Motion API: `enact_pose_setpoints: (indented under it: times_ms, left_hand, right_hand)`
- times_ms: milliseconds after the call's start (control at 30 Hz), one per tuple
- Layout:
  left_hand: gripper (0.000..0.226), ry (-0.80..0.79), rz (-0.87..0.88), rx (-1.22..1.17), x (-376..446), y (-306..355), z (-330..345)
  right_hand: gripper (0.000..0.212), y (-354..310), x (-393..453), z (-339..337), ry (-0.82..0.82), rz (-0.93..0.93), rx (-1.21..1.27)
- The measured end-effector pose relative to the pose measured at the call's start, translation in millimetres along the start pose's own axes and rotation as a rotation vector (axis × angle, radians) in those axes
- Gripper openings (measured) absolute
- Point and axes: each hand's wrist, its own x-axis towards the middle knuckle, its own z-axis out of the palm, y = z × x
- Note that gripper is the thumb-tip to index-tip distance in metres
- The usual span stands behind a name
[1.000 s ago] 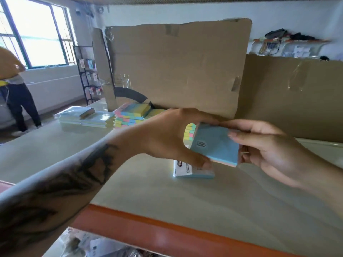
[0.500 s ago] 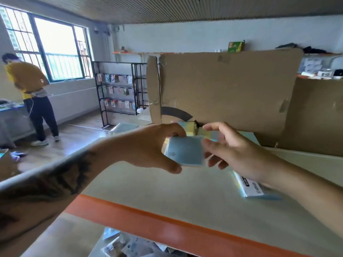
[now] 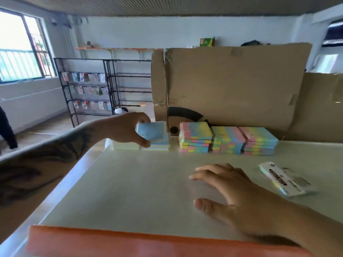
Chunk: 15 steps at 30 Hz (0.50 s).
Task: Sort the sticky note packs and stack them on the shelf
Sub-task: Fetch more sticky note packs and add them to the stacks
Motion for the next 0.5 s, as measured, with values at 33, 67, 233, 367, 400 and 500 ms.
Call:
enact_pose_setpoints:
  times_ms: [33, 67, 233, 367, 400, 500]
  left_hand:
    - [0.078, -0.004, 0.015, -0.012, 4.1, -1.2, 0.9]
    - [0.076, -0.014, 0.025, -0.025, 7.8, -2.3, 1.9]
    - [0.067, -0.068, 0.058, -0.038, 18.9, -7.9, 6.1]
    - [0.072, -0.105, 0.06, -0.003, 20.7, -9.2, 9.3]
    - [0.08, -0.109, 0.06, 0.001, 21.2, -9.4, 10.4]
    - [0.106, -0.12, 0.059, 0.001, 24.7, -11.1, 12.4]
  right_hand:
    - [0.064, -0.3, 0.6, 0.1, -0.003, 0.007, -0.006]
    - [0.064, -0.5, 1.2, -0.3, -0.009, 0.014, -0.012]
    - [0.067, -0.4, 2.4, 0.4, -0.019, -0.001, -0.05]
    - [0.065, 0.1, 2.0, 0.9, -0.021, -0.01, -0.053]
    - [0.064, 0.9, 2.4, 1.5, -0.014, -0.013, -0.062]
    - [0.064, 1.4, 2.9, 1.8, -0.01, -0.005, -0.07]
